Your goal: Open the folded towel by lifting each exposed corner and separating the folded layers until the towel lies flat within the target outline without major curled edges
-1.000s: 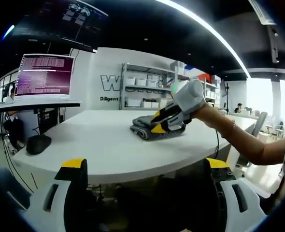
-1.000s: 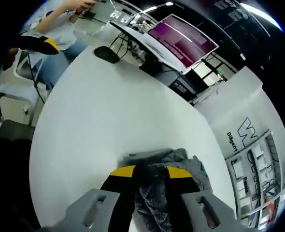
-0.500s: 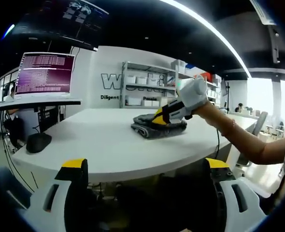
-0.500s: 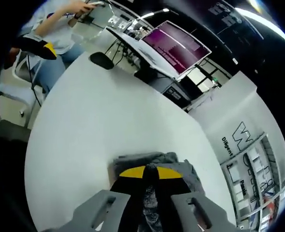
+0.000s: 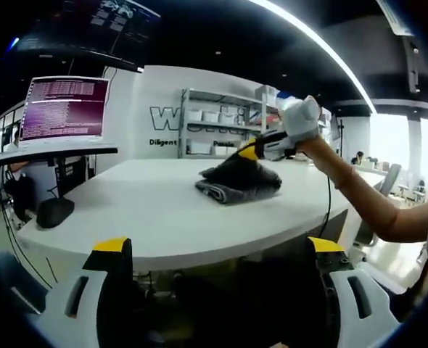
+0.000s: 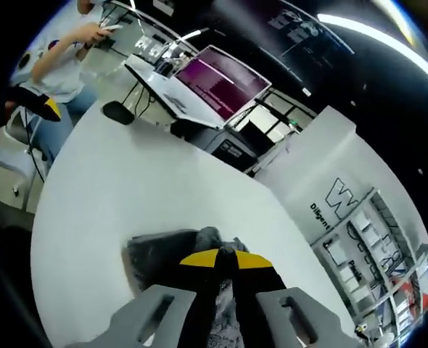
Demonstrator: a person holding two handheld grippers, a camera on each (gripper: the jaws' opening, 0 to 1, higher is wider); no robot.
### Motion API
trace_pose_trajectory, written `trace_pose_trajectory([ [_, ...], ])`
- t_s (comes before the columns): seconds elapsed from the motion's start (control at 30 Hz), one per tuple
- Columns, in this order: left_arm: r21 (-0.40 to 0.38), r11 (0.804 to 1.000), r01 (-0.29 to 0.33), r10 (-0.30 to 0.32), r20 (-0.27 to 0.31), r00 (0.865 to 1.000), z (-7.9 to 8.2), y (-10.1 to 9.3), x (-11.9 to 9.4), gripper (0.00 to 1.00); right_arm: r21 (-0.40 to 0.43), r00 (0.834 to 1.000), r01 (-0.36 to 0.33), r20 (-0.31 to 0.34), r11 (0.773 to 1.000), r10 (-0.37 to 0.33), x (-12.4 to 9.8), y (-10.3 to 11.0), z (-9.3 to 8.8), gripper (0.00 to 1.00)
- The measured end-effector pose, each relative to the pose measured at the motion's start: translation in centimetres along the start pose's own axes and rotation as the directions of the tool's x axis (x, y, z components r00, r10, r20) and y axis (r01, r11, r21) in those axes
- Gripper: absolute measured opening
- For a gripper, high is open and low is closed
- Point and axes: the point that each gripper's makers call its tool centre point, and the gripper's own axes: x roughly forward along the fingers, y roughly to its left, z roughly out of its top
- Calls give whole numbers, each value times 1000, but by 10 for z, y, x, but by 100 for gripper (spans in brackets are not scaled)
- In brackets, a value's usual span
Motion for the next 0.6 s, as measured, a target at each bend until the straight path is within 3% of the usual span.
trace_pose_trajectory([
  [0.27,16,1000,5,-5,-5,1000,-1,-1,2,97,58,995,96,18,994,-97,-16,-38,-13,2],
  [0.43,14,1000,-7,7,7,1000,0,2,0,97,159,978,194,49,968,-204,-38,-75,-24,2],
  [0.6,3,1000,-19,19,11,1000,0,6,-1,97,223,968,233,43,947,-248,-53,-97,-46,2],
])
